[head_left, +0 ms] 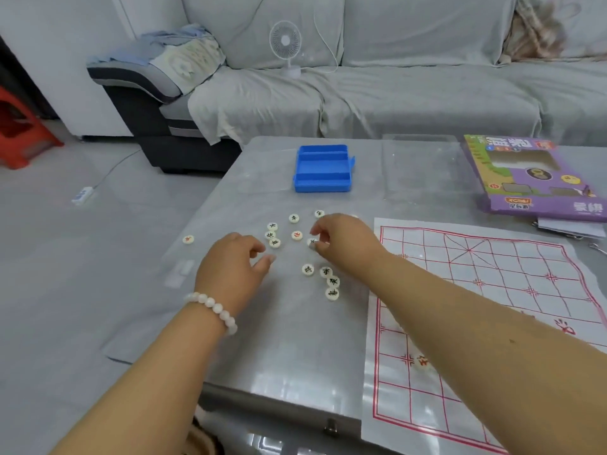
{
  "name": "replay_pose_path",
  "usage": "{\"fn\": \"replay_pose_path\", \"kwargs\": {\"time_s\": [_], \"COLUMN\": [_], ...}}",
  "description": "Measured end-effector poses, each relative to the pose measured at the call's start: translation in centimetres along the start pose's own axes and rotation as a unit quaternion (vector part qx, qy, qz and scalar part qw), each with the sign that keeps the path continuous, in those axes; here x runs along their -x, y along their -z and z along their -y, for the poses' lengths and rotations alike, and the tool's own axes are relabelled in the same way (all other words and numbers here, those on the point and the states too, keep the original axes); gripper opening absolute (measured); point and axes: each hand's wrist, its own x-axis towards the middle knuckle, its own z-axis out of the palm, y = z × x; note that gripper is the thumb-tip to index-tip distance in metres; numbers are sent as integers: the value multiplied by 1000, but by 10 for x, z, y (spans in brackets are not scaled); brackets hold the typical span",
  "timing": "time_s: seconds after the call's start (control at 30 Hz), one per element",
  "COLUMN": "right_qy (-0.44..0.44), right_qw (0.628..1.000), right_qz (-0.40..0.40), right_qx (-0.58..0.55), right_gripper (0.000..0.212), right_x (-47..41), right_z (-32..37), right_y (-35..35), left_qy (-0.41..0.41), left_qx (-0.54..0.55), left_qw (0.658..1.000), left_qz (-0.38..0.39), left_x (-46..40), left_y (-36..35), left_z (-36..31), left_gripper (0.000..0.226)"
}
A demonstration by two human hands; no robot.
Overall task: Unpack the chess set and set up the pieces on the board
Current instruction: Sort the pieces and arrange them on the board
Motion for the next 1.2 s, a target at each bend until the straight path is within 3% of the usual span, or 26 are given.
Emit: {"fn": "replay_pose_path", "kwargs": {"time_s": [0.33,0.53,0.7,0.8,0.97,1.1,1.2], "right_qy": [-42,-44,-79,-93,-69,-47,-55], "right_qw": [994,995,994,993,995,999,996], "right_qz": [-17,-8,-16,-7,6,-22,-48], "right_qx": [99,89,70,72,67,-2,-59], "right_gripper": [39,28,37,30,28,26,21], "right_x": [-59,-64,-63,-64,-63,-42,0], "right_z": [16,17,17,16,20,15,-3], "right_y": [-42,-48,-45,-46,-38,-4,31], "left_qy": [138,230,263,260,235,139,47], "left_qx": [-58,-60,-44,-32,10,76,124], "left_qw": [984,971,963,965,972,987,991], "left_qz": [-100,-28,36,13,-5,-33,4], "left_x": [-45,-71,-86,-83,-73,-58,-41], "left_y": [11,10,17,15,12,12,9], "left_z": [92,110,108,108,99,48,-18], "left_gripper": [33,45,30,22,27,23,12]}}
